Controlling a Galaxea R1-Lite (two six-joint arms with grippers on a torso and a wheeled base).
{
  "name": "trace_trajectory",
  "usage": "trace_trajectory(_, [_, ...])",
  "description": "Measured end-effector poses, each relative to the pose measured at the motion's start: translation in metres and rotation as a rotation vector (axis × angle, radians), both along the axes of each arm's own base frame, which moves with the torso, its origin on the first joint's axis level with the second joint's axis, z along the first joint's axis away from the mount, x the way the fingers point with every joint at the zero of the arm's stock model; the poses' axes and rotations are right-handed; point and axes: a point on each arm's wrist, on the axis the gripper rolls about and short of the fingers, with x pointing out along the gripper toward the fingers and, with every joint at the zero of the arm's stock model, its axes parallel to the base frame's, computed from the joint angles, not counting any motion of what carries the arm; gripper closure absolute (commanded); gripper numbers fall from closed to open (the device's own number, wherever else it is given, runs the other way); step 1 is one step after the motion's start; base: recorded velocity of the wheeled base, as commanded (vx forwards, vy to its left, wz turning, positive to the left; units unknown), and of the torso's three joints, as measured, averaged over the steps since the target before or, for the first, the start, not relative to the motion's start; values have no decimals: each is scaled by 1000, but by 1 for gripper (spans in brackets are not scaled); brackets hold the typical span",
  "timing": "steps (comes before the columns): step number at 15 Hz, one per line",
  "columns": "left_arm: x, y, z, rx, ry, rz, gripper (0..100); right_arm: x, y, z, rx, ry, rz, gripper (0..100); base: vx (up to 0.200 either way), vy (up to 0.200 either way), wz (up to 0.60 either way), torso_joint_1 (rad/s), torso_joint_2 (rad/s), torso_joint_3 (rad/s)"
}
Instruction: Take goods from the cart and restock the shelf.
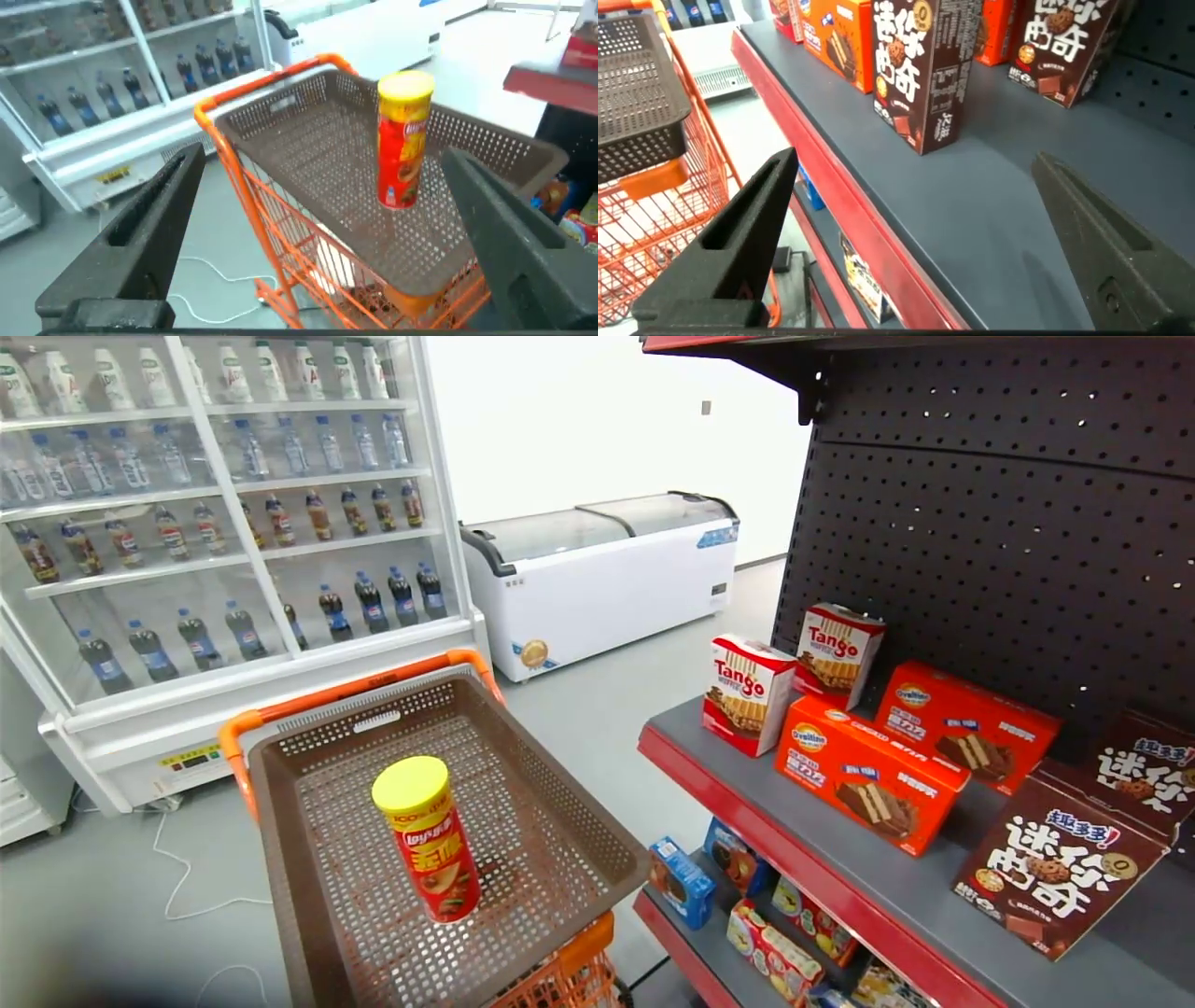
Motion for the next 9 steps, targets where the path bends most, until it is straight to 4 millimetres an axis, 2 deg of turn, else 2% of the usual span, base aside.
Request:
trace_trajectory(2, [16, 0, 46, 10, 79, -6, 0, 0, 0, 0, 0, 0, 0, 0, 0, 0, 0, 0, 0, 0])
trace_trajectory(4, [50, 0, 77, 14, 206, -13, 0, 0, 0, 0, 0, 0, 0, 0, 0, 0, 0, 0, 0, 0])
trace_trajectory(6, [91, -2, 89, -7, 341, -50, 0, 0, 0, 0, 0, 0, 0, 0, 0, 0, 0, 0, 0, 0])
trace_trajectory(9, [154, -3, 79, -86, 531, -233, 0, 0, 0, 0, 0, 0, 0, 0, 0, 0, 0, 0, 0, 0])
